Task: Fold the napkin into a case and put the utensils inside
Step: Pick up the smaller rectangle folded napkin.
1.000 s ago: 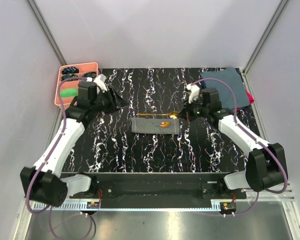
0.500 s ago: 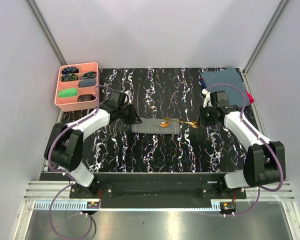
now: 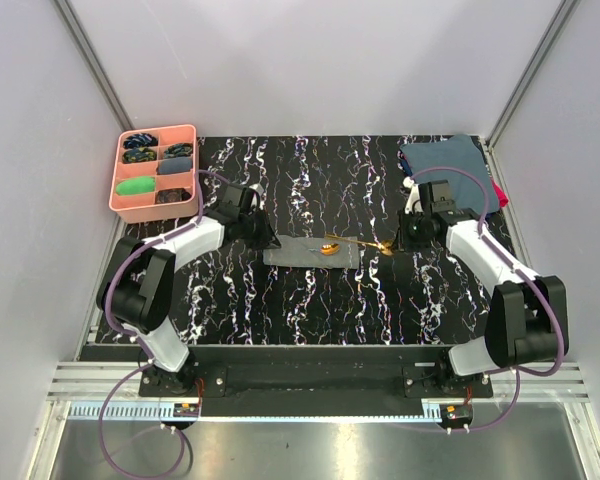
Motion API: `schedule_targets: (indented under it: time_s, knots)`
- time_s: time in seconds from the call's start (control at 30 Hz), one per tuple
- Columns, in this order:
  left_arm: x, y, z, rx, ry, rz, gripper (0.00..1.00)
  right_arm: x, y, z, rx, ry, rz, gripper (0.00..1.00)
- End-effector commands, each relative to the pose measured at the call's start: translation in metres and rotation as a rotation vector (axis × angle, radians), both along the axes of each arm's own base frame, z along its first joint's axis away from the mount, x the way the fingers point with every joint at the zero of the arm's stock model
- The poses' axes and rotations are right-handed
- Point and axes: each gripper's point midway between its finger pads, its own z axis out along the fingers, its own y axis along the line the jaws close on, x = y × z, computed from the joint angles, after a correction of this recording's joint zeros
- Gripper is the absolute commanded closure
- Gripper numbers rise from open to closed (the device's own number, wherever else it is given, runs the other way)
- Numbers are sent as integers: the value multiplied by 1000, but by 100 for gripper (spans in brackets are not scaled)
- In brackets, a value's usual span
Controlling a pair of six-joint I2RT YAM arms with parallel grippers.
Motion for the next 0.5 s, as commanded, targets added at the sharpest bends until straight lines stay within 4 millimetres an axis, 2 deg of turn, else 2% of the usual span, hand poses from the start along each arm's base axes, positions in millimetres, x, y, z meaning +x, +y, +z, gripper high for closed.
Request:
schedule_targets:
  time_s: [0.0, 0.13, 0.33, 0.47]
  knots:
    - [8, 6, 3, 20, -61, 10, 100, 6, 15, 28, 77, -91, 38, 100]
    - [4, 12, 0, 47, -66, 14, 100, -2, 21, 30, 108, -90, 70, 100]
    - [1, 18, -8, 65, -49, 17, 100, -19, 33, 7, 121, -12, 123, 100]
    - [0, 18, -8, 66, -51, 17, 100, -19, 34, 3, 122, -13, 133, 100]
